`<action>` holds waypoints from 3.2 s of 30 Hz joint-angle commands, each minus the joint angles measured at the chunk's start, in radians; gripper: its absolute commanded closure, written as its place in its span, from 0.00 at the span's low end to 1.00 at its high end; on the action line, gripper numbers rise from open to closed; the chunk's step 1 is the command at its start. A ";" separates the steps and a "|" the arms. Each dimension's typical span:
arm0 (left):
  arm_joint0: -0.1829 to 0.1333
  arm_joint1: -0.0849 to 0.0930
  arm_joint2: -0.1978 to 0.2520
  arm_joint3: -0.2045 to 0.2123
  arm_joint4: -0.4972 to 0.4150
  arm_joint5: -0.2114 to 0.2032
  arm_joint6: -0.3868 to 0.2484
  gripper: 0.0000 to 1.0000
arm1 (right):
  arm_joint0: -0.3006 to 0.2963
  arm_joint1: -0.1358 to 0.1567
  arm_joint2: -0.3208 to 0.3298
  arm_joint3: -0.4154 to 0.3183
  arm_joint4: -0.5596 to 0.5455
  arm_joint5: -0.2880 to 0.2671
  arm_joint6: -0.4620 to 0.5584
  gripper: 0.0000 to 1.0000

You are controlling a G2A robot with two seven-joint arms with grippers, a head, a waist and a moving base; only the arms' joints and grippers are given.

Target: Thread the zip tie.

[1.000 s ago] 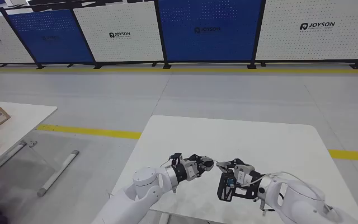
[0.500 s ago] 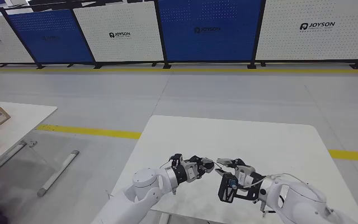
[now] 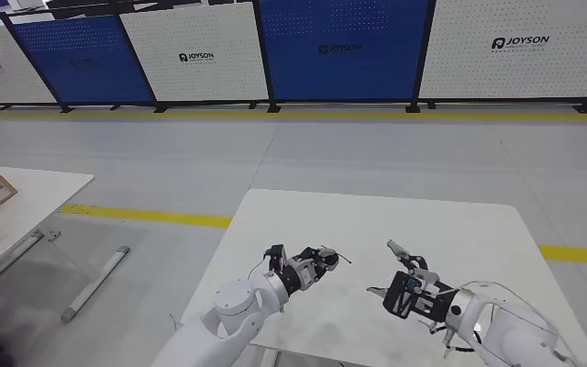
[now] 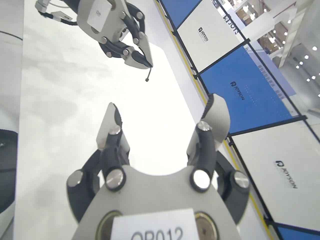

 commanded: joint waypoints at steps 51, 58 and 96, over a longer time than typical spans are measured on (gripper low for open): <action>0.100 -0.017 0.077 -0.090 0.397 -0.177 0.083 1.00 | 0.124 -0.109 -0.087 0.273 1.493 -0.032 0.446 0.00; 0.098 -0.018 0.077 -0.087 0.389 -0.177 0.079 1.00 | 0.135 -0.124 -0.102 0.291 1.531 -0.032 0.472 0.00; 0.111 -0.037 0.058 -0.081 0.307 -0.193 0.030 1.00 | 0.051 -0.175 -0.001 0.336 1.704 -0.001 0.625 0.66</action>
